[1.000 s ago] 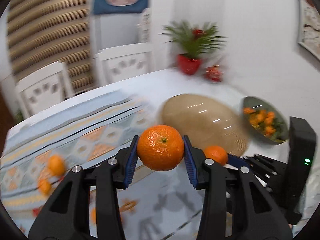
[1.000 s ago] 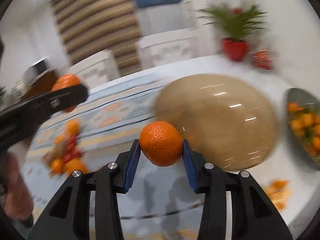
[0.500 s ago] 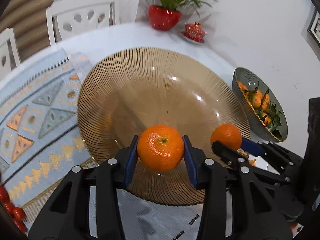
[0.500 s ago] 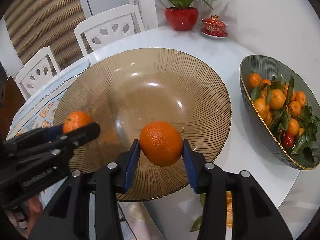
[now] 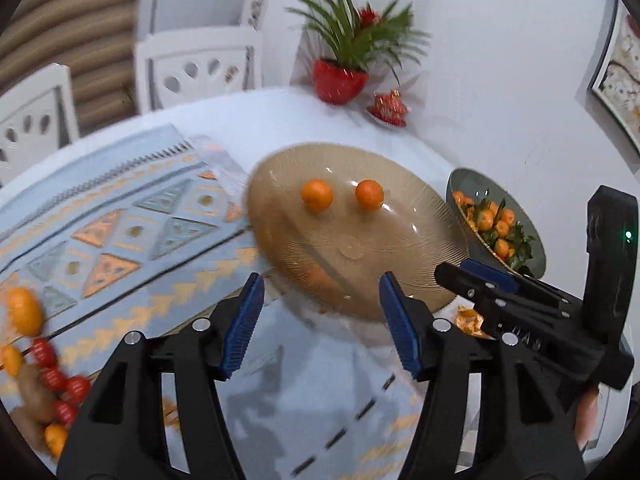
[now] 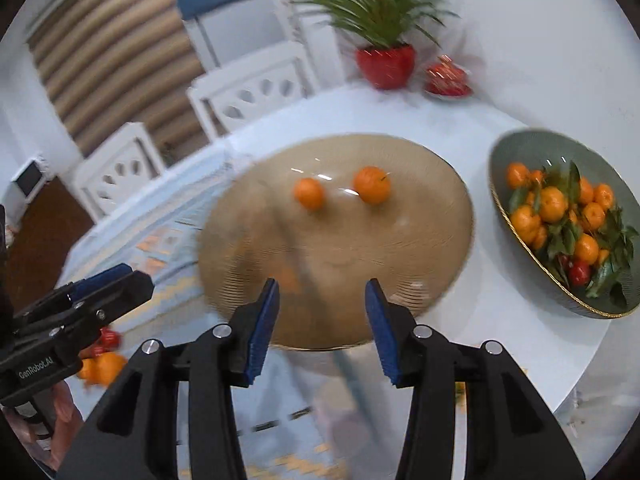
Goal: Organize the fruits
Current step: 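Carry both oranges to the amber glass bowl and open both tools, then grasp the red tomato with the left tool while the right tool grasps a large orange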
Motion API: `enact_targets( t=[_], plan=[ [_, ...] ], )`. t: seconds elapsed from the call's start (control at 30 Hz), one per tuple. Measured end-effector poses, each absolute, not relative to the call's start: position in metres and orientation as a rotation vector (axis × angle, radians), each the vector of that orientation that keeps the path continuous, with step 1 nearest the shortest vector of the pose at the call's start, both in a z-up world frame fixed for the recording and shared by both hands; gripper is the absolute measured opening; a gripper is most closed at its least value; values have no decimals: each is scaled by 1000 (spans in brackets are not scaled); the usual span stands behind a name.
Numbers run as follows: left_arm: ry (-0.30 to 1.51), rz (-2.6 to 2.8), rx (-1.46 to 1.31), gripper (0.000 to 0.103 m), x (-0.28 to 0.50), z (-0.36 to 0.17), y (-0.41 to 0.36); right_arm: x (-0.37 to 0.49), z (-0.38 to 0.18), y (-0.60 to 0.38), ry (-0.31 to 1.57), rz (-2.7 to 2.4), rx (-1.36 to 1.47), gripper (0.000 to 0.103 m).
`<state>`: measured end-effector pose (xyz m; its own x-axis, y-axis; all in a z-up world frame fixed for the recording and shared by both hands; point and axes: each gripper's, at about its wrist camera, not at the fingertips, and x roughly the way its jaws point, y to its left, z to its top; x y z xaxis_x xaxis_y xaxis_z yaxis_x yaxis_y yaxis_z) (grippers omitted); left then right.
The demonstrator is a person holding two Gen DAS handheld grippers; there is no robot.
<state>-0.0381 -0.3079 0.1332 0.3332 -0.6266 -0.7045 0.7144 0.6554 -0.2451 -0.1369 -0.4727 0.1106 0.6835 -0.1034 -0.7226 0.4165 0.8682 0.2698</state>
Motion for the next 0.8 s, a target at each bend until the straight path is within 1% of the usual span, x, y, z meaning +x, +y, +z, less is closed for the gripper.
enact_targets(
  t=[0.13,0.23,0.3,0.4,0.5,0.63,0.77,0.8],
  plan=[
    [765,-813,84,61,-51,170,-244,-144,143,-431,698,-203,378,46],
    [706,-714,79,65,-57,190,-192,-142,160,-397,670,-125,328,47],
    [681,-666,63,66,-61,198,-156,-139,168,-373,654,-75,293,52],
    [659,-588,-10,70,-63,203,-94,-130,166,-331,653,1,229,54],
    [651,-447,-47,70,-65,191,-36,-115,145,-292,705,70,189,54],
    [677,-336,-82,70,-60,165,17,-96,110,-252,794,152,188,54],
    [712,-263,-88,70,-46,134,47,-86,80,-232,845,185,186,54],
    [723,-249,-90,70,-39,125,51,-85,76,-229,849,186,187,56]
  ],
)
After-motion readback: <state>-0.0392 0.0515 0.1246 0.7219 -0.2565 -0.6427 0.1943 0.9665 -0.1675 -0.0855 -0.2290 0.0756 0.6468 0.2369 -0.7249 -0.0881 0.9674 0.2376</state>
